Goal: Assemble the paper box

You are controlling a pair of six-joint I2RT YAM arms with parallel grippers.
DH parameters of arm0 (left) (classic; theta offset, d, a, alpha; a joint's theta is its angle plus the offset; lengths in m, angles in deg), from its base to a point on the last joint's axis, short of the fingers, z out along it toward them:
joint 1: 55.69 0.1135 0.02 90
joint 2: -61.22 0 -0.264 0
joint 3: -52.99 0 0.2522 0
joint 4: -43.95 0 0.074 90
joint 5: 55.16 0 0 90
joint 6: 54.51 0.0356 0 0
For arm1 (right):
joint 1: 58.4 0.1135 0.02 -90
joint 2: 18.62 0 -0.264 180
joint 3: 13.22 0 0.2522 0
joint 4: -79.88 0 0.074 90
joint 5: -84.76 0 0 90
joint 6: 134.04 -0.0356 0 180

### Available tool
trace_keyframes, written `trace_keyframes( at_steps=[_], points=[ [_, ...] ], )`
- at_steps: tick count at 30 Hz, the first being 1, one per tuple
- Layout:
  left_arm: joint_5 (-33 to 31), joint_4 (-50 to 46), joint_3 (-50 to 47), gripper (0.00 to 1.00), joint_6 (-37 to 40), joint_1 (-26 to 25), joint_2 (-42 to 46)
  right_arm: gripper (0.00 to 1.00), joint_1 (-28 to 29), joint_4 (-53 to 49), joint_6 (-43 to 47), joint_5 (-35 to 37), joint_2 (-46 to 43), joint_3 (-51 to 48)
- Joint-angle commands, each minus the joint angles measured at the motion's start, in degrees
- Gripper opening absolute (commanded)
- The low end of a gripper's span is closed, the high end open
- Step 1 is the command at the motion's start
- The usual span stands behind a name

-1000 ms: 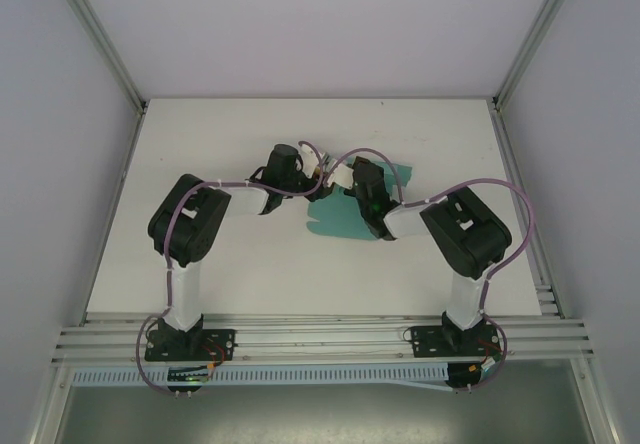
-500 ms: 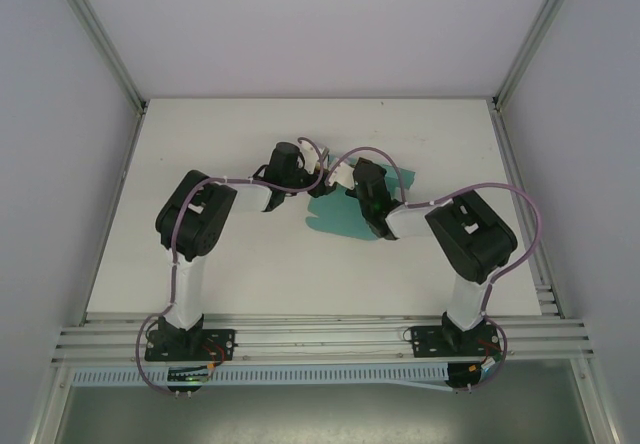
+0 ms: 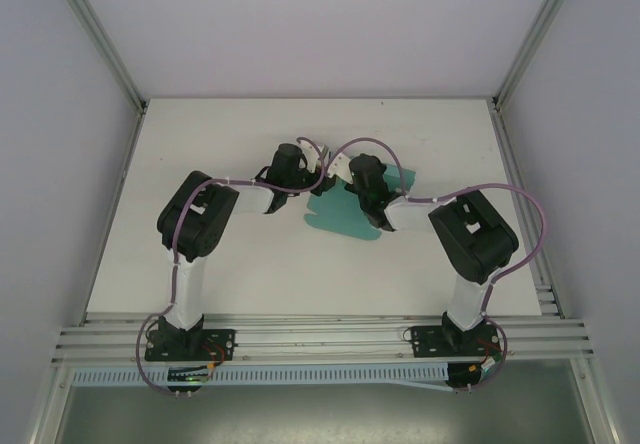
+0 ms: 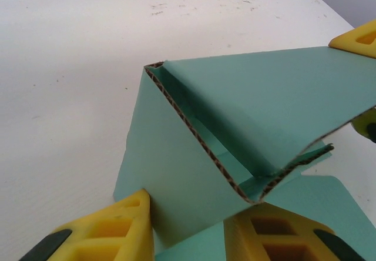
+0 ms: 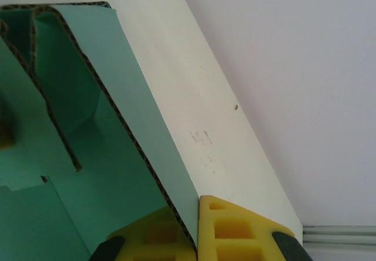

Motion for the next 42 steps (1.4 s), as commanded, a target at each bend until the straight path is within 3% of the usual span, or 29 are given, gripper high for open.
trace_keyframes(
  at_steps=[1,4,7,16,21,23,31,35,37,42],
  points=[
    [4.2,10.5,-1.4,0.05,-0.3,-1.9,3.7,0.00,4.5,-12.6,-3.9,-14.6,2.5,-2.7],
    [12.8,14.0,-7.6,0.25,3.4,-1.9,7.4,0.00,5.4,-8.8,-1.5,-10.5,2.4,-4.4],
    [16.0,14.3,-12.8,0.38,4.8,-1.9,10.1,0.00,6.5,-6.4,-0.7,-8.5,1.8,-6.6],
    [12.6,11.7,-16.6,0.43,5.2,-1.9,11.3,0.00,12.6,1.3,-0.7,-1.1,1.4,-10.7],
    [14.2,7.8,-15.2,0.64,5.1,-1.9,10.6,0.00,12.7,1.1,0.1,-1.7,-2.7,-9.9],
    [13.0,7.0,-15.0,0.66,5.2,-1.9,10.5,0.00,12.7,-0.8,0.0,-3.5,-4.4,-9.0],
    [7.9,7.8,-11.9,0.64,4.7,-1.9,9.5,0.00,13.5,-6.2,-0.7,-7.9,-5.7,-8.5],
    [5.1,7.6,-8.8,0.47,3.4,-1.9,7.3,0.00,13.6,-7.4,-2.6,-10.9,-7.3,-8.3],
    [3.7,6.0,-7.2,0.35,3.1,-2.0,6.2,0.00,13.6,-7.9,-2.8,-11.5,-7.5,-8.4],
    [-3.0,3.1,-7.2,0.19,2.9,-1.9,6.4,0.00,13.0,-7.6,-3.7,-11.0,-7.7,-8.4]
  ],
)
